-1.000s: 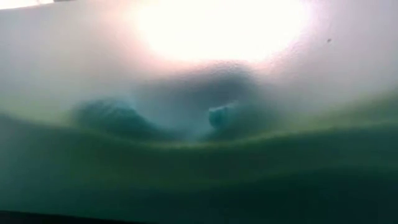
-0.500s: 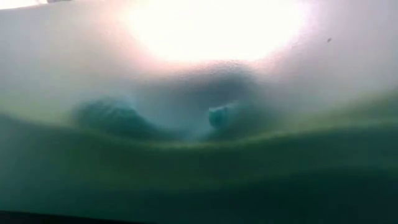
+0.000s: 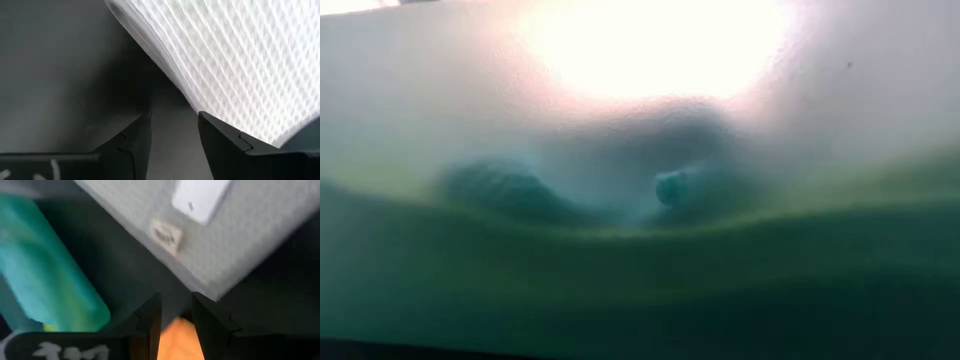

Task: Fold microfiber towels
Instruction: Fold the gray microfiber cloth

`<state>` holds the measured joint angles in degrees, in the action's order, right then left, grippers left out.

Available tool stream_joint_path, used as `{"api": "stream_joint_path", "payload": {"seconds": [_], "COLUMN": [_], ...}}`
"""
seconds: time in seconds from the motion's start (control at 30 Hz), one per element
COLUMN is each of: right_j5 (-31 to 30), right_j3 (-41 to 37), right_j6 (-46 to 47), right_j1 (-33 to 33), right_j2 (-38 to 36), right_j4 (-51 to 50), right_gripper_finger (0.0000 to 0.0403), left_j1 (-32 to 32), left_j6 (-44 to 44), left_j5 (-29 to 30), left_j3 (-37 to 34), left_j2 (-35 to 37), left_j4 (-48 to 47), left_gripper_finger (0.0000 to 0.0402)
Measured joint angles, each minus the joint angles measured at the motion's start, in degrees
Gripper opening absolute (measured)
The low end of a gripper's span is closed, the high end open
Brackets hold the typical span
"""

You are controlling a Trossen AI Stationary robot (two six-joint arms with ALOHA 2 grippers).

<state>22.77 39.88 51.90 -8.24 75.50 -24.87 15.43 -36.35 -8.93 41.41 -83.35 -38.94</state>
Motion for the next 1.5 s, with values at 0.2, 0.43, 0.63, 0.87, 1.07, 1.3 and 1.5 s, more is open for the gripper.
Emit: {"api": "stream_joint_path", "payload": {"seconds": [0.2, 0.43, 0.63, 0.87, 1.07, 1.3, 1.5], "right_j5": [-0.1, -2.7, -2.5, -1.1, -1.3, -2.1, -3.0], "right_j3": [0.0, 0.0, -5.6, -13.3, -14.2, -14.4, -14.4], "right_j6": [2.9, 2.9, 7.1, 13.4, 13.4, 13.3, 13.6], "right_j1": [1.7, 1.6, 1.9, 2.1, 2.1, 1.6, 1.2], "right_j2": [0.0, 0.0, 0.0, -0.2, -0.2, -0.1, 0.0], "right_j4": [-4.6, -2.5, 4.1, 16.8, 17.8, 19.9, 21.0], "right_gripper_finger": [0.01, 0.01, 0.01, 0.01, 0.01, 0.01, 0.01], "left_j1": [-5.5, -8.2, -8.6, -8.6, -8.4, -7.0, -5.7], "left_j6": [-4.4, -7.7, -9.3, -8.7, -6.1, -2.4, -0.3], "left_j5": [0.3, 3.0, 3.0, 3.3, 5.0, 7.6, 7.8], "left_j3": [0.0, 0.0, 0.0, 1.4, 5.3, 9.3, 10.8], "left_j2": [0.0, 0.0, 0.0, 0.0, 0.0, 0.0, 0.0], "left_j4": [-0.6, -0.4, -0.3, -0.4, -0.6, -0.7, -0.7], "left_gripper_finger": [0.0161, 0.0161, 0.0161, 0.0161, 0.0161, 0.0161, 0.0161]}}
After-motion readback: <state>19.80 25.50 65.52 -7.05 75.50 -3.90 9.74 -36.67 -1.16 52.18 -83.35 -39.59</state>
